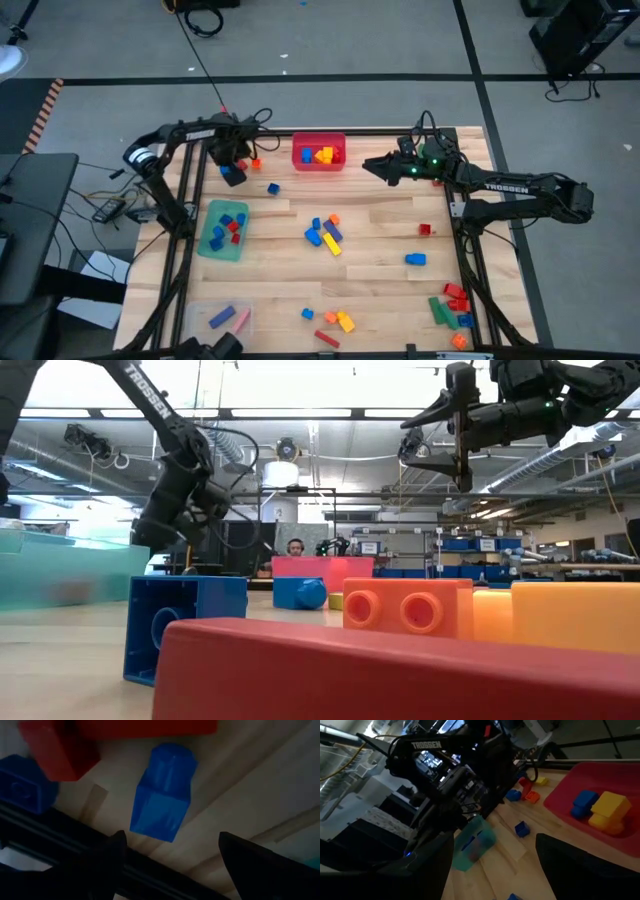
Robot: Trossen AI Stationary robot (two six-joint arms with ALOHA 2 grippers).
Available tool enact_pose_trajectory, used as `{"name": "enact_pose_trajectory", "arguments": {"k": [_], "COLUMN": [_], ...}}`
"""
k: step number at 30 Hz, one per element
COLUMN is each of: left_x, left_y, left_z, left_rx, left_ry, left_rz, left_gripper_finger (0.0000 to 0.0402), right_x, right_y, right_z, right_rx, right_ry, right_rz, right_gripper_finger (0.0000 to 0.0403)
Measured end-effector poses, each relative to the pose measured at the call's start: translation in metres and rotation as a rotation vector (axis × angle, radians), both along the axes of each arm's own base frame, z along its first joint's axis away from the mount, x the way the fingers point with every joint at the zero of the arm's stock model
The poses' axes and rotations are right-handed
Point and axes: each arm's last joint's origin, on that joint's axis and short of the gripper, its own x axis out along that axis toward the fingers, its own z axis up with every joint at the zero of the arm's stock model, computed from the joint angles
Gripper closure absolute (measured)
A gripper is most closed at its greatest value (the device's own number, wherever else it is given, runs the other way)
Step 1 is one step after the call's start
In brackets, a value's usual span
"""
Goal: Sort blocks by size
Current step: Put the blue 1 studded building block into the red bin
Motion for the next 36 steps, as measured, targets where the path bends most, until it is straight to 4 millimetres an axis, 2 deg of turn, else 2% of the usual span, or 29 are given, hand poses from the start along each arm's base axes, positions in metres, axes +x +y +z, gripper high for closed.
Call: {"name": "enact_pose_trajectory", "arguments": {"k": [6, 9, 22, 30, 36], "left_x": [0.0, 0.0, 0.003, 0.003, 0.002], "left_y": [0.006, 0.006, 0.008, 0.008, 0.007], "left_z": [-0.013, -0.013, -0.014, -0.014, -0.014], "left_rx": [-0.043, -0.032, -0.032, -0.033, -0.038], "left_ry": [0.025, 0.037, -0.006, -0.007, -0.002], "left_rz": [-0.048, -0.058, -0.048, -0.048, -0.042], "left_gripper_finger": [0.0079, 0.0087, 0.0202, 0.0243, 0.025], "right_x": [0.0, 0.0, 0.002, 0.004, 0.005], "right_y": [0.0, 0.0, 0.004, 0.008, 0.01], "right_z": [0.0, 0.0, 0.0, 0.0, 0.0], "right_rx": [-0.002, -0.002, -0.011, -0.014, -0.016], "right_ry": [0.001, 0.001, 0.003, 0.006, 0.007], "right_rz": [-0.014, -0.013, -0.008, -0.035, -0.06], "right_gripper_finger": [0.0108, 0.0108, 0.0108, 0.0108, 0.0108]}}
